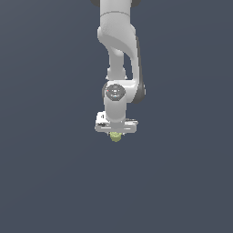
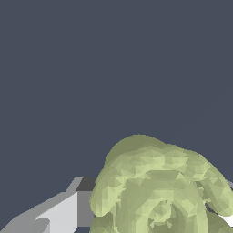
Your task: Pick up the object and move it to a goal position.
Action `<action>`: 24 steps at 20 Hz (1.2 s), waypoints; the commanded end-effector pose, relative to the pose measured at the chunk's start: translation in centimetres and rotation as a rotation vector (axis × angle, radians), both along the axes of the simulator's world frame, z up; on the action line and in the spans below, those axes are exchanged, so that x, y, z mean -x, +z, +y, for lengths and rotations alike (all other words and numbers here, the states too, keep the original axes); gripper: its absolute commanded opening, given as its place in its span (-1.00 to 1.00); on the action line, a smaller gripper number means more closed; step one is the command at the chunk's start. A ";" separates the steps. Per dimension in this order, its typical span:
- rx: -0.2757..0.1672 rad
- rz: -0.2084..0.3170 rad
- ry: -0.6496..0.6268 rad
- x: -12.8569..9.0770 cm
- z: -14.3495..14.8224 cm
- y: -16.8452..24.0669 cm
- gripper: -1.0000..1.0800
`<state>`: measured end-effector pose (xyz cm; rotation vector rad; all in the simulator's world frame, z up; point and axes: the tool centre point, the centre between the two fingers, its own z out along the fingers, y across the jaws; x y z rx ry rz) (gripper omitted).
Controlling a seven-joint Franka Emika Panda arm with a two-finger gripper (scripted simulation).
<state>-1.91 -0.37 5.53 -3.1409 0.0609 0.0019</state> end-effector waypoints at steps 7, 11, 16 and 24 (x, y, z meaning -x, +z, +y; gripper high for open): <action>0.000 -0.001 -0.001 -0.6 -2.2 4.1 -1.00; 0.000 -0.002 -0.001 -1.0 -3.9 7.5 -1.00; -0.001 -0.002 0.000 -1.7 -6.5 12.5 -1.00; -0.001 -0.002 0.000 -3.0 -10.7 20.5 -1.00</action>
